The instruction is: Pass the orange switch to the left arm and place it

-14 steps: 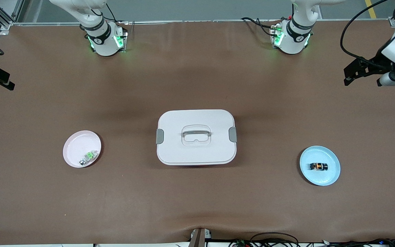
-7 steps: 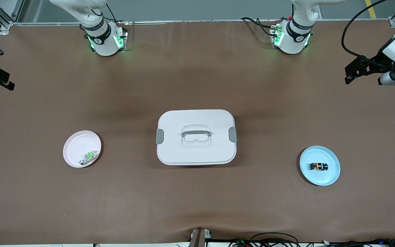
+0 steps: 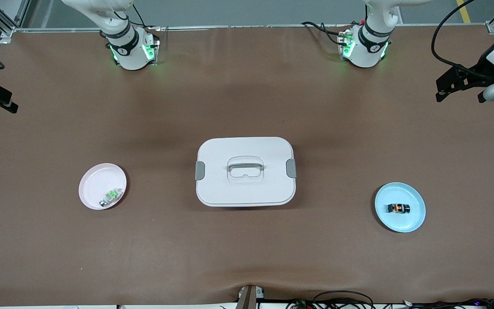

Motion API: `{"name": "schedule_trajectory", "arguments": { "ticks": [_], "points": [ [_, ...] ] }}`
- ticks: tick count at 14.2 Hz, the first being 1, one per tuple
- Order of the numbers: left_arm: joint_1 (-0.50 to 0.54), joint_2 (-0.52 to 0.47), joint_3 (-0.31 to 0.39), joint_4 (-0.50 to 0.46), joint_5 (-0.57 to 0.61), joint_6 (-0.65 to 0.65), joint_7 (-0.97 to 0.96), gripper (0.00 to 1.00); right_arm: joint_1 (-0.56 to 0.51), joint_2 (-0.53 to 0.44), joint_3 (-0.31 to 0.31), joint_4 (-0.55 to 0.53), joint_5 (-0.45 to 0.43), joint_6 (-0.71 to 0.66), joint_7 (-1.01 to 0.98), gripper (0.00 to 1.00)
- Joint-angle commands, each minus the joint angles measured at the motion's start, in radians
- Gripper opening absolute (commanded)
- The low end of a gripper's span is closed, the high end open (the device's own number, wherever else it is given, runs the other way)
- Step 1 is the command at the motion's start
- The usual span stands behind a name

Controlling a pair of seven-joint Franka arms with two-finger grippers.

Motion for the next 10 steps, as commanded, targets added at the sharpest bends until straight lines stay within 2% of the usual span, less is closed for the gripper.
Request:
{"name": "schedule_trajectory", "arguments": {
  "ticks": [1, 10],
  "points": [
    [0.005, -0.008, 0.005, 0.008, -0.003, -0.024, 0.020, 1.00, -0.005, -0.012, 0.003, -0.003, 0.005, 0.005, 0.008, 1.00],
    [0.014, 0.007, 0.000, 0.010, -0.011, -0.024, 0.003, 1.00, -0.008, -0.011, 0.001, -0.001, 0.003, 0.024, -0.009, 1.00]
  ]
}}
